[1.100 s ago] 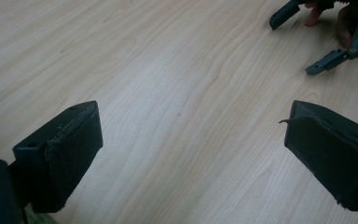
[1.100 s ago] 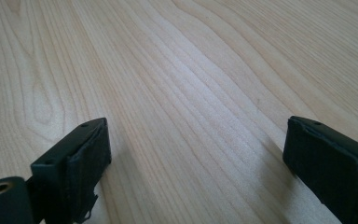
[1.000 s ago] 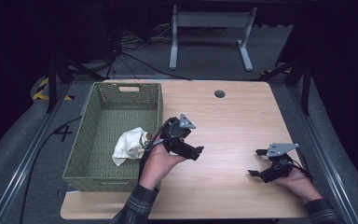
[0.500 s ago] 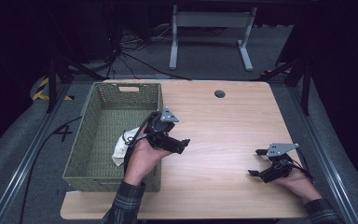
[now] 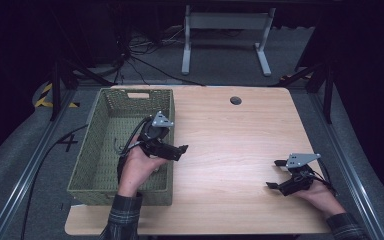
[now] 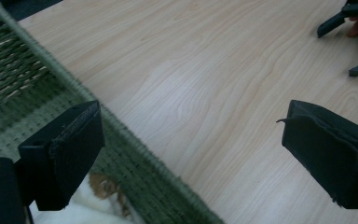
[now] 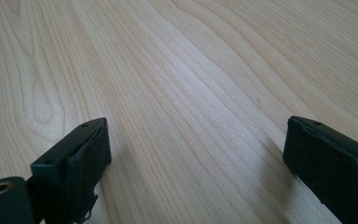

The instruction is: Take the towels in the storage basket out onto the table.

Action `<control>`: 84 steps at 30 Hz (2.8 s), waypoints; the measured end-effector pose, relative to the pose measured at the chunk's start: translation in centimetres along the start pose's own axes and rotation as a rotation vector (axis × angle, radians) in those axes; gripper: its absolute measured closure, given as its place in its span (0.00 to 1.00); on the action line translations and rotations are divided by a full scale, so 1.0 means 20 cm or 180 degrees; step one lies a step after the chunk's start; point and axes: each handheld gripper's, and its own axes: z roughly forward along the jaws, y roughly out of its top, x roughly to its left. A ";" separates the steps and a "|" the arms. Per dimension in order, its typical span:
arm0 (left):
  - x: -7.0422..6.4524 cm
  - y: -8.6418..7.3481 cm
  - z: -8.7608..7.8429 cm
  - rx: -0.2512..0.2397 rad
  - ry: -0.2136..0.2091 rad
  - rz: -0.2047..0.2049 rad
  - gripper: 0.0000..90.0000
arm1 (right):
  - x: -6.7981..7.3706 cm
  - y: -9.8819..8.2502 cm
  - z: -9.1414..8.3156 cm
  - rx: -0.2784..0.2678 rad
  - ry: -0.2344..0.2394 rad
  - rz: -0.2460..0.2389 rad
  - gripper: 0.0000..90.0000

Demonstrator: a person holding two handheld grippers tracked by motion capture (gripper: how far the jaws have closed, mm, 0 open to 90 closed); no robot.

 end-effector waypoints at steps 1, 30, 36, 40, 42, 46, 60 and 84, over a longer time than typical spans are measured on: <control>0.00 0.00 0.00 0.0000 0.0000 0.0000 0.07 | 0.00 0.00 0.00 0.0000 0.0000 0.0000 0.08; 0.28 -0.24 0.01 0.0339 0.0354 -0.0443 0.08 | 0.00 0.00 0.00 0.0001 -0.0003 0.0004 0.08; 0.31 -0.29 0.07 0.0585 0.0376 -0.0464 0.08 | 0.00 0.00 0.00 0.0000 -0.0005 0.0005 0.08; 0.32 -0.31 0.11 0.0732 0.0365 -0.0510 0.08 | 0.00 0.00 0.00 0.0000 -0.0005 0.0004 0.08; 0.33 -0.33 0.13 0.0819 0.0364 -0.0541 0.08 | 0.00 0.00 0.00 0.0003 -0.0004 -0.0001 0.08; 0.33 -0.34 0.15 0.0919 0.0340 -0.0560 0.08 | 0.00 0.00 0.00 0.0003 -0.0004 -0.0001 0.08; 0.33 -0.38 0.23 0.1272 0.0275 -0.0599 0.09 | 0.00 0.00 0.00 0.0003 -0.0006 -0.0003 0.08; 0.30 -0.38 0.25 0.1541 0.0508 -0.0527 0.55 | 0.00 0.00 0.00 0.0003 -0.0007 -0.0002 0.08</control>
